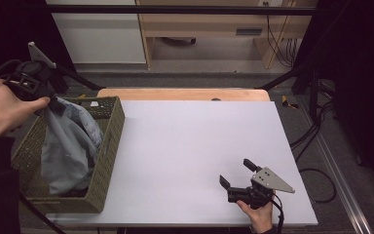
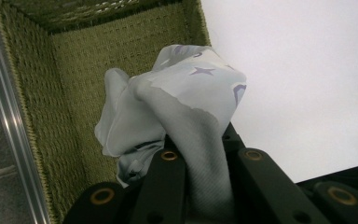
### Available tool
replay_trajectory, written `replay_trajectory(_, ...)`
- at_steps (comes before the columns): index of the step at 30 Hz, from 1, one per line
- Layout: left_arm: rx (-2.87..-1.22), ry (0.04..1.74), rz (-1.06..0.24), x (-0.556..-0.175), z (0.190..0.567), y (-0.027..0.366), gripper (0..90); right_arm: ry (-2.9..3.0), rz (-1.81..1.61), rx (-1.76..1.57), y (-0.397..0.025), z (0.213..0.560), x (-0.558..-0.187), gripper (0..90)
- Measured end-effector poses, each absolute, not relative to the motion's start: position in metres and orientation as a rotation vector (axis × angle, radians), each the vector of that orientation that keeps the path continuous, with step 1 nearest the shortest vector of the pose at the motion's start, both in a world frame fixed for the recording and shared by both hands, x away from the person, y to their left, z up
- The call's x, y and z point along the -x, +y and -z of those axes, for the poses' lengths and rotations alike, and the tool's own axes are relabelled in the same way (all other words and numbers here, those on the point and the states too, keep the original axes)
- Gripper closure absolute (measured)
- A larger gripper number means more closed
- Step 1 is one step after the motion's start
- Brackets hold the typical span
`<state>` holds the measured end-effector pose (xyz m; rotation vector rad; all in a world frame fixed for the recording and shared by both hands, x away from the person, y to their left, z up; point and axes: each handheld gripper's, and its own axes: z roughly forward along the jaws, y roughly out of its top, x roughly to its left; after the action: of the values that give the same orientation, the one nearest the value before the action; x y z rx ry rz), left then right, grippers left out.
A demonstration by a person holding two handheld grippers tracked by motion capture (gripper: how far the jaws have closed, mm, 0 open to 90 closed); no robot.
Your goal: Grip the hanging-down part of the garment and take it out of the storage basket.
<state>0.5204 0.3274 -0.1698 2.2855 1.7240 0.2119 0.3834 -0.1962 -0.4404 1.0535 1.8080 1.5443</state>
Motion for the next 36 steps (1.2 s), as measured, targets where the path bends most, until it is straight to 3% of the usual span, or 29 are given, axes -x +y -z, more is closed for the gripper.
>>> replay_trajectory(24,-2.235,1.665,-0.321,-0.500,0.107,0.322,84.4,1.878,-1.600,-0.973,-0.169,0.431,-0.392,0.7)
replay_trajectory(36,-2.237,1.661,-0.326,-0.499,0.098,0.319,84.4,1.952,-1.716,-0.848,-0.108,0.410,-0.408,1.0)
